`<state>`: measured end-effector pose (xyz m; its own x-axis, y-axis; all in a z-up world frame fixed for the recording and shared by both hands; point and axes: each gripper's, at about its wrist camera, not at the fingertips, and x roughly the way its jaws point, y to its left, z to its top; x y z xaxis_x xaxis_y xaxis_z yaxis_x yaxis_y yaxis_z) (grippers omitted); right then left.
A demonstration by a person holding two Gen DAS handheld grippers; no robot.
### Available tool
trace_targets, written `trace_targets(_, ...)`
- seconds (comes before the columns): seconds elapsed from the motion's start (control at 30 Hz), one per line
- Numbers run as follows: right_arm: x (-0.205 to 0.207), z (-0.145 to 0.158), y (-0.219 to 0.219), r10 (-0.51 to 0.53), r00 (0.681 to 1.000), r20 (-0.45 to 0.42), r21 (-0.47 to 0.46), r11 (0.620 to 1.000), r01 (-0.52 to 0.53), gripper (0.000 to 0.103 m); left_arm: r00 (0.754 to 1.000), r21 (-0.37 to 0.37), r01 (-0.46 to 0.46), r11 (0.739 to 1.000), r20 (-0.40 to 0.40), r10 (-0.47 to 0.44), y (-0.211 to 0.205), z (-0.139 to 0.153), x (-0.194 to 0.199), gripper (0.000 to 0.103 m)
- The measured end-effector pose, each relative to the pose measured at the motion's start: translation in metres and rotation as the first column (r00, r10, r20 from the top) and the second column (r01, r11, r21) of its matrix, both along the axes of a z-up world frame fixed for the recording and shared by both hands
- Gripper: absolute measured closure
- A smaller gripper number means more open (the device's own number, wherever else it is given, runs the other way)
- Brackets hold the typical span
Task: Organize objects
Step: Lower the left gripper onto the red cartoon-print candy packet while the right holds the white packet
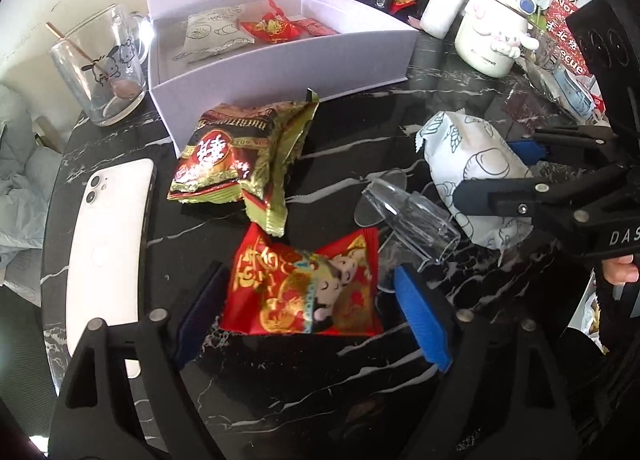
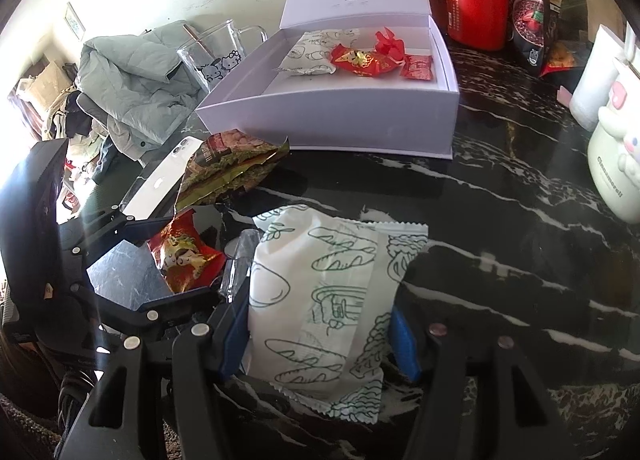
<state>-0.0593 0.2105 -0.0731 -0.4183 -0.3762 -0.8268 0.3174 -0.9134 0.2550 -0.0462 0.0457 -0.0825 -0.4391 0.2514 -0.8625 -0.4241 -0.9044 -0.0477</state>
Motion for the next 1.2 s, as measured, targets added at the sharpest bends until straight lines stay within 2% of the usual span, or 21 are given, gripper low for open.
trace_targets(0.03, 0.000, 0.000, -0.001, 0.002, 1.000, 0.000, -0.001, 1.000, -0.002, 0.042, 1.000, 0.001, -0.007, 1.000, -0.004, 0.007, -0.001, 0.002, 0.001, 0.039)
trace_targets(0.13, 0.000, 0.000, -0.002, 0.007, 1.000, 0.000, -0.003, 1.000, -0.007, 0.042, 1.000, -0.005, -0.016, 1.000, 0.008, 0.016, -0.003, 0.003, 0.001, 0.044)
trace_targets(0.23, 0.001, 0.000, -0.002, 0.008, 1.000, 0.001, -0.006, 1.000, -0.008, 0.042, 0.999, 0.022, -0.031, 0.999, 0.028, 0.031, -0.007, 0.004, 0.001, 0.045)
trace_targets(0.33, 0.002, 0.002, -0.002, 0.008, 1.000, -0.006, -0.008, 1.000, -0.008, 0.042, 0.998, 0.066, -0.051, 0.997, 0.049, 0.047, -0.011, 0.006, 0.000, 0.045)
trace_targets(0.5, 0.004, 0.009, -0.003, 0.011, 1.000, -0.027, -0.010, 1.000, -0.011, 0.042, 0.997, 0.082, -0.069, 0.994, 0.029, 0.067, -0.013, 0.015, 0.005, 0.045)
trace_targets(1.1, 0.007, 0.057, -0.011, 0.057, 0.988, -0.147, 0.019, 0.998, -0.055, 0.042, 0.991, 0.068, -0.078, 0.995, -0.102, 0.085, -0.016, 0.065, 0.006, 0.045)
trace_targets(1.2, 0.006, 0.065, -0.010, 0.064, 0.984, -0.166, 0.017, 0.998, -0.062, 0.042, 0.990, 0.083, -0.078, 0.993, -0.115, 0.087, -0.016, 0.073, 0.003, 0.045)
